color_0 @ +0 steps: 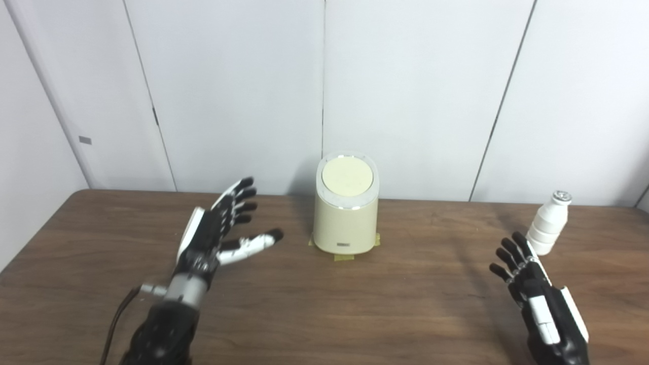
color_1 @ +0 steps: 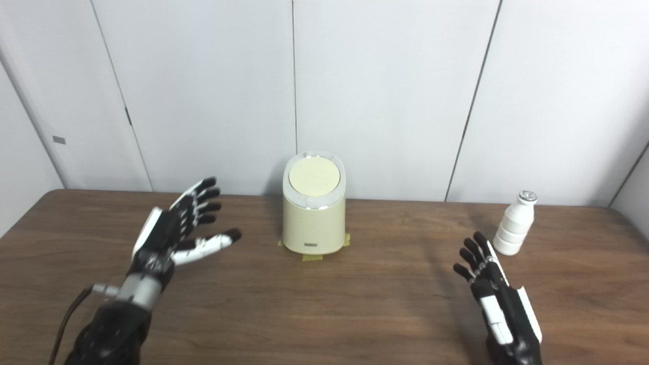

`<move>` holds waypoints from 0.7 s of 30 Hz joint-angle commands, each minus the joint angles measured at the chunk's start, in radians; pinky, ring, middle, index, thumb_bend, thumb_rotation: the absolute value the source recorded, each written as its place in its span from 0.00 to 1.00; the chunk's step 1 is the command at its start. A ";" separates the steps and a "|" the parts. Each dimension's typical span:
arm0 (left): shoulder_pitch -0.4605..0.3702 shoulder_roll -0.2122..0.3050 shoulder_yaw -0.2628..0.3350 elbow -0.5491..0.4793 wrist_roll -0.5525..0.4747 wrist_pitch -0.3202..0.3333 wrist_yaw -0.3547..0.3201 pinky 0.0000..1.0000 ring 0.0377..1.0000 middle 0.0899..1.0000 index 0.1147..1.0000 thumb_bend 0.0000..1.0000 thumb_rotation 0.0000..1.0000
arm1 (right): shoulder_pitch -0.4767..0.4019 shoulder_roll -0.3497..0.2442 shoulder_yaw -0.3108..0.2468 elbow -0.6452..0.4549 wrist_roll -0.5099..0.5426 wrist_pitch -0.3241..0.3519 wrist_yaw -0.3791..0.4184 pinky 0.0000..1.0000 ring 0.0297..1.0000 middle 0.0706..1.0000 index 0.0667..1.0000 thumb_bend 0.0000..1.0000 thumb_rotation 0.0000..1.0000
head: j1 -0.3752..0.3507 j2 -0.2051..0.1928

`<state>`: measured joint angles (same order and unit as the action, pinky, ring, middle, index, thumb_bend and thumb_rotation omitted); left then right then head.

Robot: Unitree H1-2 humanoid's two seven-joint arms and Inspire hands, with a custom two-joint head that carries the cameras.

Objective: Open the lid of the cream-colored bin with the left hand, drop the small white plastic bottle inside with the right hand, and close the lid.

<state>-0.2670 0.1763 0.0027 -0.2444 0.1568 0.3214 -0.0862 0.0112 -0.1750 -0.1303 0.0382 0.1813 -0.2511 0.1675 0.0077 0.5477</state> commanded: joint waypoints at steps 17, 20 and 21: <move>-0.294 0.024 -0.062 0.206 0.089 -0.010 0.020 0.76 0.83 0.87 0.91 0.81 0.17 | 0.121 0.058 0.026 0.174 -0.014 0.000 -0.006 0.86 0.93 0.94 0.96 0.63 0.82 | -0.007 -0.003; -0.338 0.015 -0.069 0.248 0.097 -0.004 0.027 0.75 0.82 0.86 0.90 0.82 0.16 | 0.120 0.059 0.031 0.177 -0.018 -0.008 -0.004 0.86 0.93 0.94 0.96 0.63 0.83 | -0.012 -0.010; -0.352 0.012 -0.073 0.262 0.102 -0.002 0.028 0.75 0.82 0.86 0.90 0.81 0.16 | 0.120 0.060 0.031 0.179 -0.020 -0.009 -0.005 0.86 0.93 0.94 0.96 0.63 0.83 | -0.014 -0.015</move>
<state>-0.5193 0.1821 -0.0668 0.0208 0.2371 0.3596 -0.0844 0.0107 -0.1748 -0.1289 0.0380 0.1631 -0.2489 0.1630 -0.0031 0.5369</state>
